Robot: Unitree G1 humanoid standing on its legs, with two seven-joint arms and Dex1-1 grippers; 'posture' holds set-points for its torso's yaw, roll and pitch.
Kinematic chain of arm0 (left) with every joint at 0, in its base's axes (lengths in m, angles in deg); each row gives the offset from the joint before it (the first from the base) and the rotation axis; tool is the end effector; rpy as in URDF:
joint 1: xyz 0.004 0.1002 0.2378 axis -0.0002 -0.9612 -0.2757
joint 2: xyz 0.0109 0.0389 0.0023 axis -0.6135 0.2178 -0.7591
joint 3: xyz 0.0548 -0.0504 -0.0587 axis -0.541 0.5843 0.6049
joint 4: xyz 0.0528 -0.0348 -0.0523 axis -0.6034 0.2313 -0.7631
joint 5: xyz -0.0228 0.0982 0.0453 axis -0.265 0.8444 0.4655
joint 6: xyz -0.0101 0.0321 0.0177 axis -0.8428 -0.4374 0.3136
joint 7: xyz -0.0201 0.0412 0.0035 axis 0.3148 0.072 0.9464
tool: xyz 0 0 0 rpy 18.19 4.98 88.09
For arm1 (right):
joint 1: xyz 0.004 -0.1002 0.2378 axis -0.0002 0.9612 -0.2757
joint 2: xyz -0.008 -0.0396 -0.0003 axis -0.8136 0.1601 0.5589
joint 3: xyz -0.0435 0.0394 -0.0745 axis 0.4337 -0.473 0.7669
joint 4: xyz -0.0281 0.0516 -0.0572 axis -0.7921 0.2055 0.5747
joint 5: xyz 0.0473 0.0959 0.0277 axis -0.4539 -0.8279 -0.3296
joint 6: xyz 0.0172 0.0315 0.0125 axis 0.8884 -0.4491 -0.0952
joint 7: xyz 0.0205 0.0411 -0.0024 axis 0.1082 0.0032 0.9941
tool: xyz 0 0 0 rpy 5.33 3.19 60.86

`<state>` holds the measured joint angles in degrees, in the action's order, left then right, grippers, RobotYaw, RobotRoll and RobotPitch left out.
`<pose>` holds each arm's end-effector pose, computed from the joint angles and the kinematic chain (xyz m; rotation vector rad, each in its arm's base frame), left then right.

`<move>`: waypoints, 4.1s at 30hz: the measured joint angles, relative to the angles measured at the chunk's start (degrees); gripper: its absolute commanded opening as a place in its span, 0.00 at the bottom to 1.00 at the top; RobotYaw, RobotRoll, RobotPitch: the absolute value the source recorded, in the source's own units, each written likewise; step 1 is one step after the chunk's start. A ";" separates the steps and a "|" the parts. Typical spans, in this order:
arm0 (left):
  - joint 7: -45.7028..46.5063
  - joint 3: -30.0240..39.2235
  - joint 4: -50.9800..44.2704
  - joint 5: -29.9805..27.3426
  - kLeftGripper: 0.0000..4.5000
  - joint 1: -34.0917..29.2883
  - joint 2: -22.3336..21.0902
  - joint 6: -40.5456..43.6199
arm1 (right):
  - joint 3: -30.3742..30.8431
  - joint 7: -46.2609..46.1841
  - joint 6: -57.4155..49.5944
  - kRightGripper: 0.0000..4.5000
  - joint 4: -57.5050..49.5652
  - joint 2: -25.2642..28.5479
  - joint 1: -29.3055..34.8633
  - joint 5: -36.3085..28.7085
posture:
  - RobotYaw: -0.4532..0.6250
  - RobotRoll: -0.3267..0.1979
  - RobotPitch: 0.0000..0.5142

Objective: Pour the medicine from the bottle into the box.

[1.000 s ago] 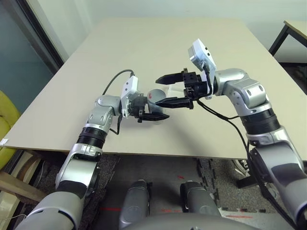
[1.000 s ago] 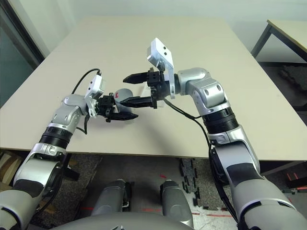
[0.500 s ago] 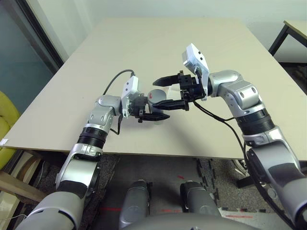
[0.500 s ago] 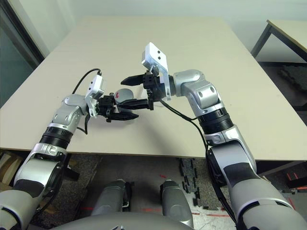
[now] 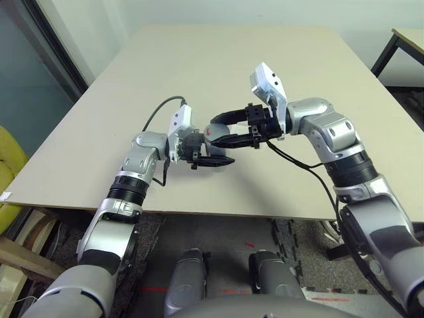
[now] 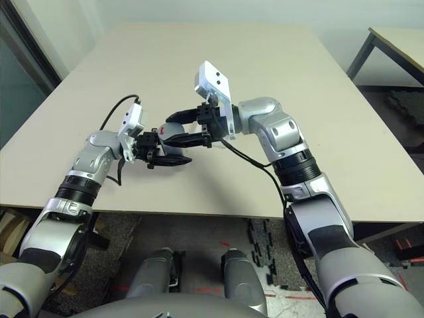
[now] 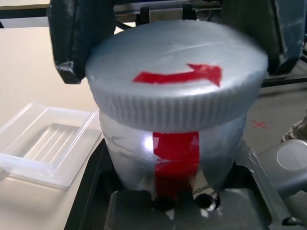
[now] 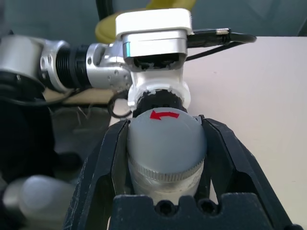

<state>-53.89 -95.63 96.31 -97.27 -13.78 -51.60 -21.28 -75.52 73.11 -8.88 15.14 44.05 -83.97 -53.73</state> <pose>0.3265 0.1807 0.1339 0.1499 0.0326 -1.5358 0.3228 -0.1174 0.2090 -0.1204 0.0735 1.5553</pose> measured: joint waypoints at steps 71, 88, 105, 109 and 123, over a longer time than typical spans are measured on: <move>38.05 -10.08 36.57 29.16 0.56 30.64 4.65 -20.08 | -14.52 -19.60 11.73 1.00 -1.31 13.27 19.95 5.09 | 0.32 0.62 0.12; 57.39 -47.06 49.99 72.65 0.56 48.64 15.56 -20.52 | -16.87 -24.16 12.47 1.00 -5.01 10.02 22.69 2.59 | 0.22 0.62 0.09; 56.78 -43.17 50.24 72.06 0.56 48.61 15.46 -18.80 | -17.46 -25.46 10.54 1.00 -7.98 10.20 23.49 0.14 | 0.24 0.62 0.09; 54.05 -38.27 50.20 68.19 0.56 48.41 15.40 -18.84 | -17.44 -24.90 10.52 1.00 -7.47 10.41 22.90 0.15 | 0.26 0.62 0.09; 38.00 -8.65 49.50 41.69 0.56 39.47 8.91 -14.32 | -16.43 -20.24 10.57 1.00 -3.00 12.32 19.52 0.68 | 0.32 0.62 0.11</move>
<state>-15.89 -104.27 145.81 -55.58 25.69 -42.69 -35.59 -91.95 52.88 1.69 12.14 56.36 -64.45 -53.06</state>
